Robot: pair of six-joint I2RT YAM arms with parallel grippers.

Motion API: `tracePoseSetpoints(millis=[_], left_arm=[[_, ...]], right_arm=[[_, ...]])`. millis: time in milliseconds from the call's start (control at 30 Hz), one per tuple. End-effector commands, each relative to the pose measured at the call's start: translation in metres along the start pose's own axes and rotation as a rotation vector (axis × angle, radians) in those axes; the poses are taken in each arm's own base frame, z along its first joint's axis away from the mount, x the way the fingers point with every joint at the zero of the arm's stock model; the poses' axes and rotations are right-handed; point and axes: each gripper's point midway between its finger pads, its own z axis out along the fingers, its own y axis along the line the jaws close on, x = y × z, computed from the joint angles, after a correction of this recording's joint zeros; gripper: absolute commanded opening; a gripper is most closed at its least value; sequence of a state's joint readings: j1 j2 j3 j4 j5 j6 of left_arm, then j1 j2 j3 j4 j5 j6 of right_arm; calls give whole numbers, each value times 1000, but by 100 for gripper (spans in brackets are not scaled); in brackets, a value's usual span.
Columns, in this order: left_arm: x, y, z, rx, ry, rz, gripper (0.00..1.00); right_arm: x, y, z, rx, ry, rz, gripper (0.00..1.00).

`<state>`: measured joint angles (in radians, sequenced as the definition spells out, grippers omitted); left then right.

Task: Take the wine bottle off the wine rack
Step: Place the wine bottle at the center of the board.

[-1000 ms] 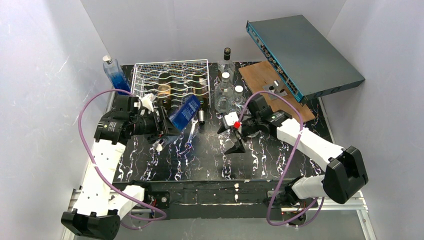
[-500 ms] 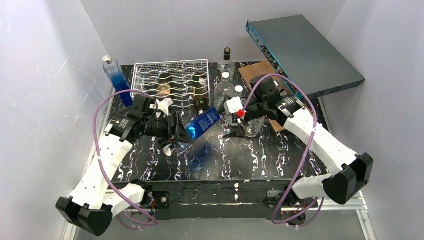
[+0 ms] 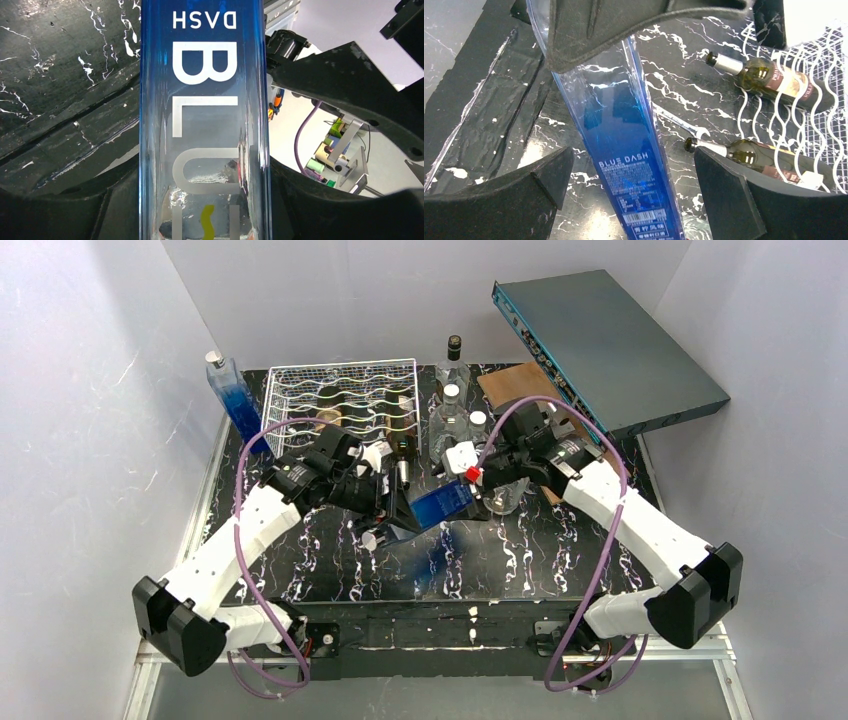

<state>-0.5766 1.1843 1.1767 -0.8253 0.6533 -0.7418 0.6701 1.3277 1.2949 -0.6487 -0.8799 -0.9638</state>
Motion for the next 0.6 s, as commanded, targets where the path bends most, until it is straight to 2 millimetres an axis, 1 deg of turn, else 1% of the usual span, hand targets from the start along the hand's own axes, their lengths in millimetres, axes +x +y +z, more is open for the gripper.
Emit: tracePoseSetpoints(millis=[0, 233, 433, 567], left_arm=[[-4, -50, -12, 194, -18, 151, 0], [0, -53, -7, 207, 22, 140, 0], [5, -57, -8, 236, 47, 129, 0], [7, -58, -8, 252, 60, 113, 0]], right_arm=[[3, 6, 6, -1, 9, -11, 100], [20, 23, 22, -40, 67, -22, 100], [31, 26, 31, -48, 131, -75, 100], [36, 30, 35, -70, 144, -143, 100]])
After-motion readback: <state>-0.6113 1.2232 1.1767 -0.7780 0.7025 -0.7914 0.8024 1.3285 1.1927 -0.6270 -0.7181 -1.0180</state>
